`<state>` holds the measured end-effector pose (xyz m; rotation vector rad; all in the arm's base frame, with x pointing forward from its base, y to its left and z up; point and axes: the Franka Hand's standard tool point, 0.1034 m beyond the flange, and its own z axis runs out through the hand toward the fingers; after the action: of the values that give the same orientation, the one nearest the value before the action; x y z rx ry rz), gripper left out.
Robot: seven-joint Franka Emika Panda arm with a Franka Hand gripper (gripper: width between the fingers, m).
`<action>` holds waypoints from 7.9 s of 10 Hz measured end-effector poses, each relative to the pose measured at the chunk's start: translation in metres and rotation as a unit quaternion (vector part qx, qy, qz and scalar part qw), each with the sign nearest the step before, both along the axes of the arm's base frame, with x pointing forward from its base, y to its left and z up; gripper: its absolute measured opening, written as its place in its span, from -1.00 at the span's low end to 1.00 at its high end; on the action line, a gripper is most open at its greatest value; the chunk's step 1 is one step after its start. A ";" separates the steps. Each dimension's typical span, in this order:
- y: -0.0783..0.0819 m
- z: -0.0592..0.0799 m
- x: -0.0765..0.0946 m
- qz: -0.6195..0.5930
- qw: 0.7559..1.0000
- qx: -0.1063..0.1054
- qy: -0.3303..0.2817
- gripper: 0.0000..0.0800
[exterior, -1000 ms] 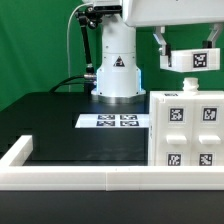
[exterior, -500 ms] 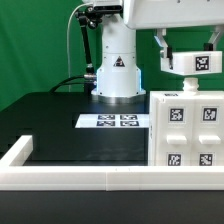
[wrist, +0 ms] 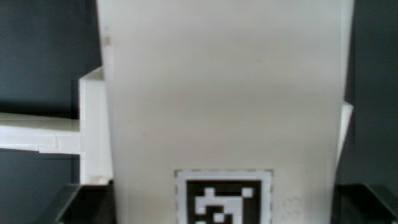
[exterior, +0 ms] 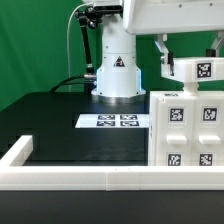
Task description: Assemble cabinet
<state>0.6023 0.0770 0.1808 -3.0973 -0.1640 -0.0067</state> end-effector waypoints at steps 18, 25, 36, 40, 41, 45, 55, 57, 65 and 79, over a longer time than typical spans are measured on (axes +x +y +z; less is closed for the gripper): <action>0.007 -0.011 0.004 -0.008 1.000 0.000 -0.018 0.40; 0.009 -0.011 0.004 -0.220 0.976 0.006 -0.009 0.40; 0.012 -0.012 0.005 -0.648 0.762 0.019 0.008 0.40; 0.012 -0.012 0.003 -0.767 0.641 0.020 0.028 0.40; 0.014 -0.011 0.004 -0.785 0.618 0.022 0.030 0.40; 0.018 -0.005 0.003 -0.797 0.602 0.034 0.041 0.96; 0.027 0.015 0.007 -0.609 0.791 0.054 0.031 0.99; 0.028 0.014 0.008 -0.545 0.836 0.055 0.026 0.99; 0.029 0.012 0.007 -0.158 0.986 0.050 -0.012 0.99; 0.021 -0.008 0.001 0.427 0.904 0.010 -0.033 0.99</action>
Offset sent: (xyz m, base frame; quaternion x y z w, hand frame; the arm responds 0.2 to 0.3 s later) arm 0.0001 0.0107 -0.0152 0.0089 -0.0003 -0.0020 1.0000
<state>0.6031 0.0984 0.1730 -2.7158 -1.4648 -0.0834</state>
